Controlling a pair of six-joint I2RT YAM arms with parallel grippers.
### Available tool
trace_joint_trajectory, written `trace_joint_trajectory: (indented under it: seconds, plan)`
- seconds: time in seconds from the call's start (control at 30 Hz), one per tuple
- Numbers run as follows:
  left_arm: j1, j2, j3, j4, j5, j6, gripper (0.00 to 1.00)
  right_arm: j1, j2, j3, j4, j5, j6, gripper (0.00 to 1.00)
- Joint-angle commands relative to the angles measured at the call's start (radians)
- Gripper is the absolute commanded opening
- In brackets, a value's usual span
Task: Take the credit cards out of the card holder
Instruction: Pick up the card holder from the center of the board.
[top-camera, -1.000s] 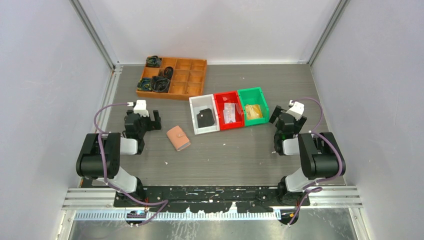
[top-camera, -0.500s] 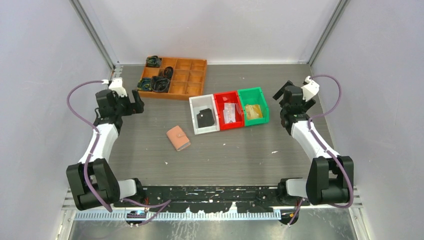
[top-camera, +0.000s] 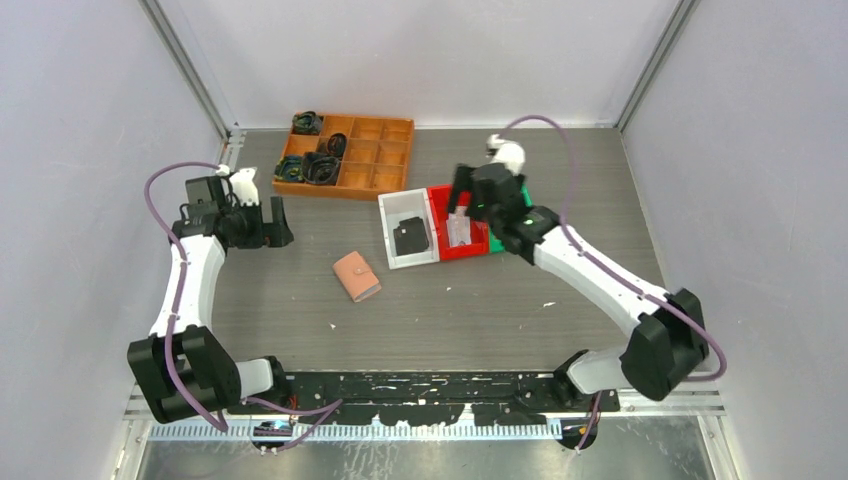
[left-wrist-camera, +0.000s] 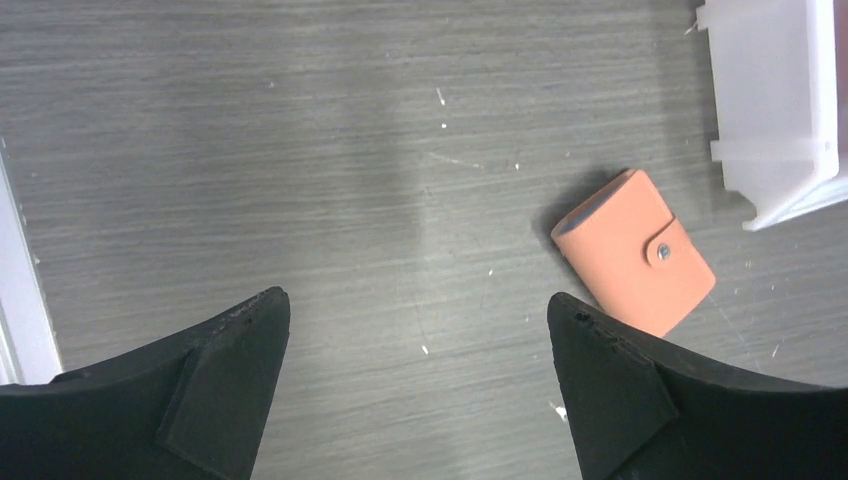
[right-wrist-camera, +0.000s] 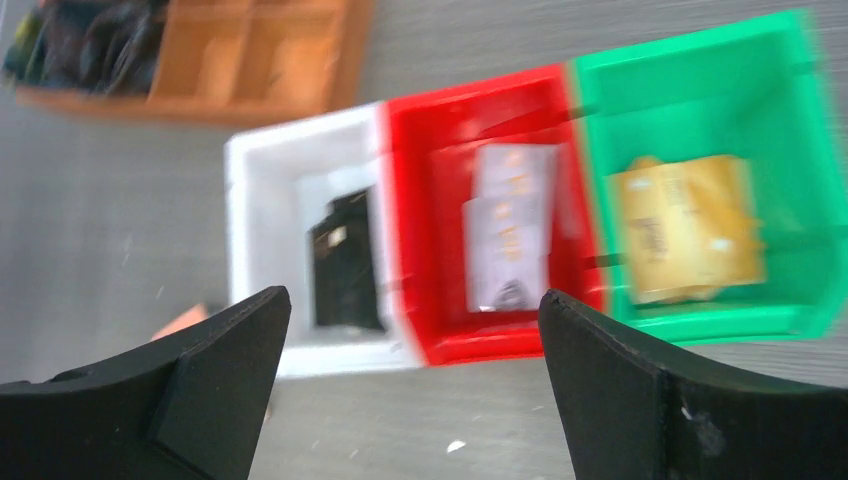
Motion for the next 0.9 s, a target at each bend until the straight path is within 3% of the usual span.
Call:
trace_joint_trajectory:
  seconds: [0.0, 0.13, 0.33, 0.5, 0.87]
  plan:
    - [0.035, -0.008, 0.076, -0.182, 0.036, 0.070, 1.00, 0.197, 0.133, 0.129, -0.075, 0.003, -0.023, 0.99]
    - [0.068, -0.015, 0.109, -0.246, 0.053, 0.076, 1.00, 0.336, 0.291, 0.248, -0.095, -0.024, -0.047, 1.00]
    - [0.106, -0.019, 0.151, -0.307, 0.073, 0.054, 1.00, 0.446, 0.512, 0.421, -0.115, -0.075, -0.069, 1.00]
    - [0.112, -0.035, 0.174, -0.345, 0.092, 0.049, 1.00, 0.476, 0.645, 0.518, -0.145, -0.088, -0.083, 0.99]
    - [0.112, -0.059, 0.213, -0.404, 0.149, 0.049, 1.00, 0.487, 0.774, 0.570, -0.151, -0.119, -0.103, 0.99]
